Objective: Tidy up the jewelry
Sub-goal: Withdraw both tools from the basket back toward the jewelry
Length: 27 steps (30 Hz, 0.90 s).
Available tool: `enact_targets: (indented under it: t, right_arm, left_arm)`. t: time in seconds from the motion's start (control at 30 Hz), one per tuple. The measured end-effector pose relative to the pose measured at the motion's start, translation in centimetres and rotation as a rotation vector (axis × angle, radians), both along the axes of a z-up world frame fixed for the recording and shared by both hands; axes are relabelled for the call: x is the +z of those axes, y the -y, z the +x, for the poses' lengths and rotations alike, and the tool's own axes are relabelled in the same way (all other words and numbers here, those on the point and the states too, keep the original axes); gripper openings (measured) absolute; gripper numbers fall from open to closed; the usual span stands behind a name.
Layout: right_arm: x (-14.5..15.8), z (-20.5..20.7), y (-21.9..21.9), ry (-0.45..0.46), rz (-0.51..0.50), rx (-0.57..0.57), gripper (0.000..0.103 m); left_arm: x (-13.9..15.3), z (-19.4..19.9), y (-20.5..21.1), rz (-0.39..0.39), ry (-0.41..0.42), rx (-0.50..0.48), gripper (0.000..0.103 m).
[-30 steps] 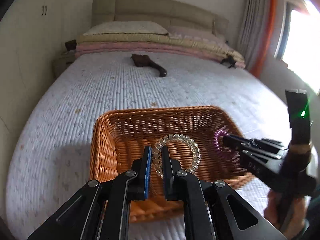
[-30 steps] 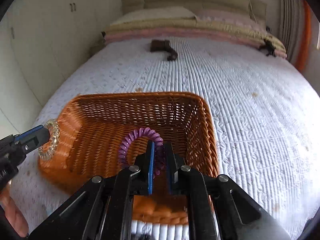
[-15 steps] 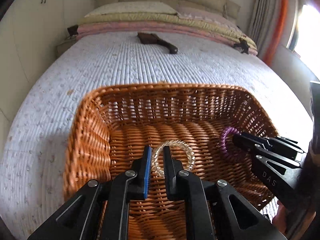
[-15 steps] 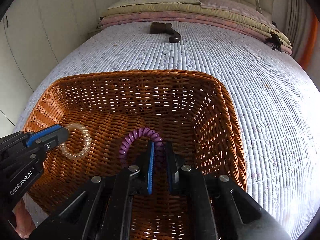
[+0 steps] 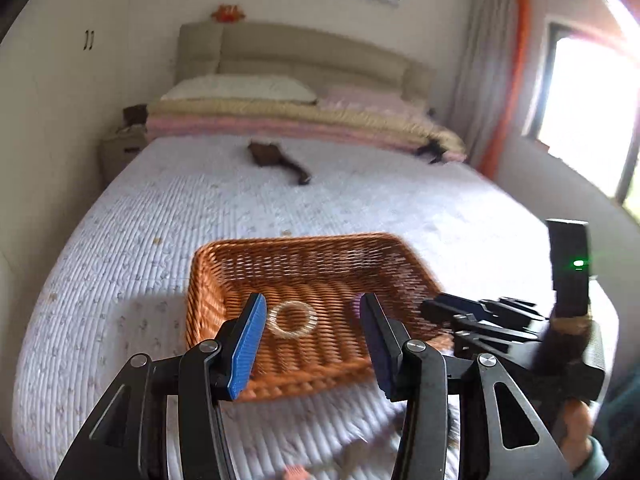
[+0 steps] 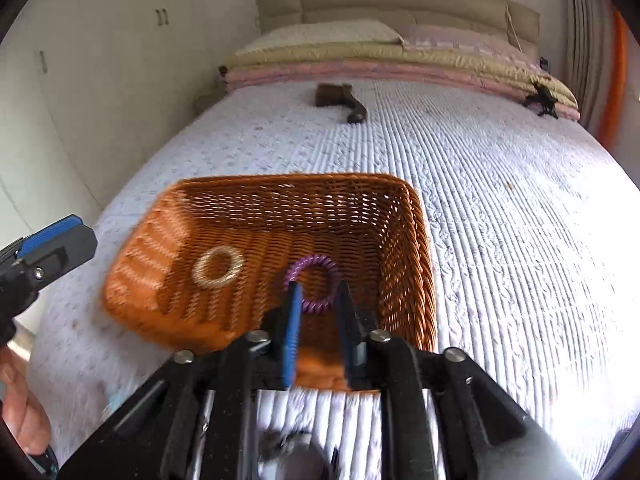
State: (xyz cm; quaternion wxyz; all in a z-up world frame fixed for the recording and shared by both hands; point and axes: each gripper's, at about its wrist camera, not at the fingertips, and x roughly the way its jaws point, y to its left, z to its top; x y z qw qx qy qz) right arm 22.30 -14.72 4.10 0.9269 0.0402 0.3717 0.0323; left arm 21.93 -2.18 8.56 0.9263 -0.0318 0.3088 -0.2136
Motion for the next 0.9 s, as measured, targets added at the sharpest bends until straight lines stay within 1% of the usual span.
enact_targets:
  t: [0.03,0.07,0.23,0.3,0.33,0.37,0.43,0.5,0.57,0.63,0.7,0.77,0.83,0.87,0.9]
  right_arm:
    - [0.4,-1.3,-0.1,0.021,-0.004,-0.001,0.045]
    - [1.0,-2.6,-0.2,0.047,-0.013,-0.002,0.046]
    - [3.6,-8.1,-0.8,0.152,-0.052,0.005,0.046]
    - [4.5,-10.8,-1.1,0.199,-0.055,0.019,0.047]
    - [4.8,-11.8,-1.3,0.221,-0.055,0.022,0.053]
    - [5.1,-13.1,-1.6,0.245,-0.054,0.023,0.063]
    - [5.2,-15.9,-1.9,0.297,-0.052,0.017,0.072]
    - [5.0,-18.3,-2.4,0.338,-0.066,0.012,0.072]
    - [4.4,-20.4,-3.1,0.38,-0.088,0.0,0.072]
    - [3.5,-21.8,-3.7,0.388,-0.072,0.005,0.072]
    - [2.5,-22.6,-4.4,0.37,-0.05,0.004,0.072]
    - [1.0,-22.8,-5.0,0.336,-0.019,0.005,0.072]
    - [-0.4,-22.5,-5.4,0.282,0.01,0.001,0.071]
    - [-1.1,-22.4,-5.6,0.258,0.03,0.002,0.065]
    - [-1.8,-22.0,-5.7,0.232,0.052,0.003,0.063]
  left_arm:
    - [0.4,-1.2,-0.4,-0.011,0.015,-0.001,0.056]
    - [0.9,-2.8,-1.0,-0.017,0.037,0.007,0.06]
    - [2.9,-8.0,-3.0,-0.027,0.11,0.037,0.06]
    - [3.9,-10.1,-3.8,-0.026,0.14,0.05,0.067]
    - [4.4,-11.3,-4.3,-0.026,0.158,0.062,0.073]
    - [4.7,-12.6,-4.9,-0.034,0.177,0.074,0.075]
    - [5.0,-14.7,-6.2,-0.053,0.201,0.085,0.075]
    - [4.9,-16.5,-7.3,-0.072,0.22,0.113,0.075]
    - [4.5,-18.7,-8.6,-0.087,0.257,0.15,0.075]
    - [3.7,-20.2,-9.3,-0.086,0.285,0.166,0.075]
    - [2.6,-21.2,-9.9,-0.085,0.279,0.174,0.075]
    - [0.9,-21.3,-10.7,-0.101,0.239,0.178,0.075]
    - [-0.7,-20.8,-11.0,-0.097,0.205,0.193,0.075]
    - [-1.7,-20.6,-11.2,-0.087,0.188,0.206,0.075]
    - [-2.8,-20.2,-11.4,-0.075,0.169,0.221,0.075]
